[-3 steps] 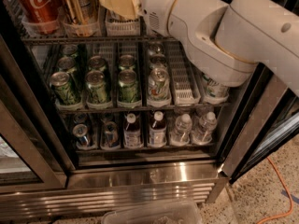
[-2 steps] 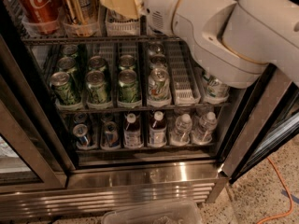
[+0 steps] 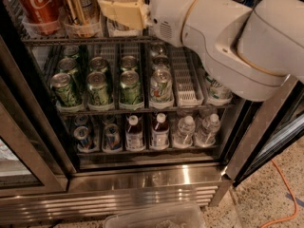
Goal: Pick orange can from top shelf of fridge
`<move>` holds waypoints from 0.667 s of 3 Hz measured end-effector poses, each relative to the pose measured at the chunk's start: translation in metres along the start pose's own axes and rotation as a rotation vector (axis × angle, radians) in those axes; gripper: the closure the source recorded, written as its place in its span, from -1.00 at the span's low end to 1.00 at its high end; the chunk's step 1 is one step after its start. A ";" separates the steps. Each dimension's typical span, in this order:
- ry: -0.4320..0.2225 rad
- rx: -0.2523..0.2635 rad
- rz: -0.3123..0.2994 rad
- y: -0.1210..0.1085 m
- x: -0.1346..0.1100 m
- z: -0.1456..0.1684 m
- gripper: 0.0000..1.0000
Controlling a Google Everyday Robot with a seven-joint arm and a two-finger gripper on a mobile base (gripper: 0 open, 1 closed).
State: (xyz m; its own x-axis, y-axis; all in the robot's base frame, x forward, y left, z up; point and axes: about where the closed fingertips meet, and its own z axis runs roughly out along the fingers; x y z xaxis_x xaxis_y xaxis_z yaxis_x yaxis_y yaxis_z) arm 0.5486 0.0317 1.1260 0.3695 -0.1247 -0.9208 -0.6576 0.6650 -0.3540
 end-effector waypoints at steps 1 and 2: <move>0.012 -0.030 0.029 0.011 0.006 -0.008 1.00; 0.021 -0.079 0.053 0.022 0.011 -0.015 1.00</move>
Offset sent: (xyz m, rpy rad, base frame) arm -0.0257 -0.0050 -0.0359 -0.0089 0.1113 0.1251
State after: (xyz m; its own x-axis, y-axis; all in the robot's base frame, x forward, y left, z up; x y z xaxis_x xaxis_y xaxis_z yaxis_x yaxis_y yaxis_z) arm 0.5288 0.0342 1.1056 0.3198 -0.1070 -0.9414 -0.7257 0.6112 -0.3159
